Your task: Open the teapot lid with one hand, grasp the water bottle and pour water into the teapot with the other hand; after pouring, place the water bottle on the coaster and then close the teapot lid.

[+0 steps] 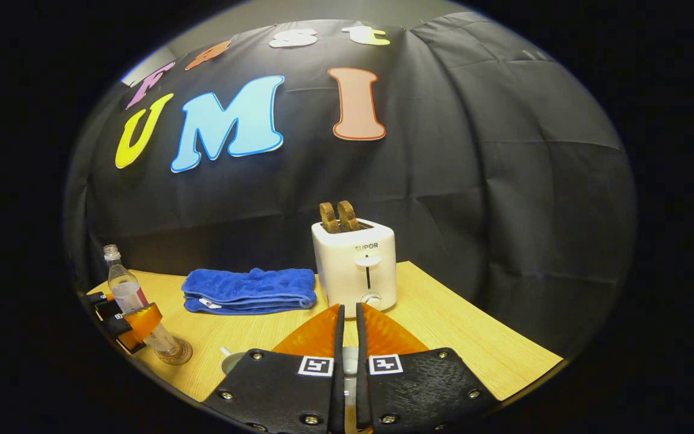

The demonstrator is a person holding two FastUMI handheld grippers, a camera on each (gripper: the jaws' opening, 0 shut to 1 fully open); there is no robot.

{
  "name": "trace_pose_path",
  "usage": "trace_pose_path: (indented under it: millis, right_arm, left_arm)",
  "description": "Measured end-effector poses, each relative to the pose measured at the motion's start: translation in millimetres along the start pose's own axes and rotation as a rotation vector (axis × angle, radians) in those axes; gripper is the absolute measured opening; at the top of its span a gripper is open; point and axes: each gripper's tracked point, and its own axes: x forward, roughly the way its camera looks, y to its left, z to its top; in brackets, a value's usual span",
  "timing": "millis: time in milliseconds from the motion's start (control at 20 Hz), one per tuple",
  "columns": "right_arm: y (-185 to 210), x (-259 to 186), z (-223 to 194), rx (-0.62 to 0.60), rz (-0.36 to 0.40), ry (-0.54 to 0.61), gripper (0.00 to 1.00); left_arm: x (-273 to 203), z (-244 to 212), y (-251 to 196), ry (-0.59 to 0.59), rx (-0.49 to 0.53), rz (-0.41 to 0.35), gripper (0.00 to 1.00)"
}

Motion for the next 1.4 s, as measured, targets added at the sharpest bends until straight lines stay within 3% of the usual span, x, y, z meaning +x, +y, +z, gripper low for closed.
trace_pose_path:
  millis: [600, 750, 900, 1400]
  right_arm:
    - [3.2, 1.3, -3.0, -0.012, 0.004, 0.006, 0.07]
    - [5.4, 1.1, -2.4, -0.014, 0.01, 0.004, 0.07]
    - [7.5, 1.2, -2.4, -0.017, 0.013, 0.003, 0.07]
    - [15.4, 2.3, -4.9, -0.034, 0.027, 0.008, 0.07]
  left_arm:
    - [3.3, 4.7, -6.4, -0.028, -0.03, -0.029, 0.88]
    - [4.2, 4.9, -8.4, -0.032, -0.039, -0.033, 0.97]
    - [2.3, 7.8, -6.6, -0.041, -0.045, -0.026, 1.0]
    - [-3.9, 21.2, 5.4, -0.097, -0.063, 0.013, 1.0]
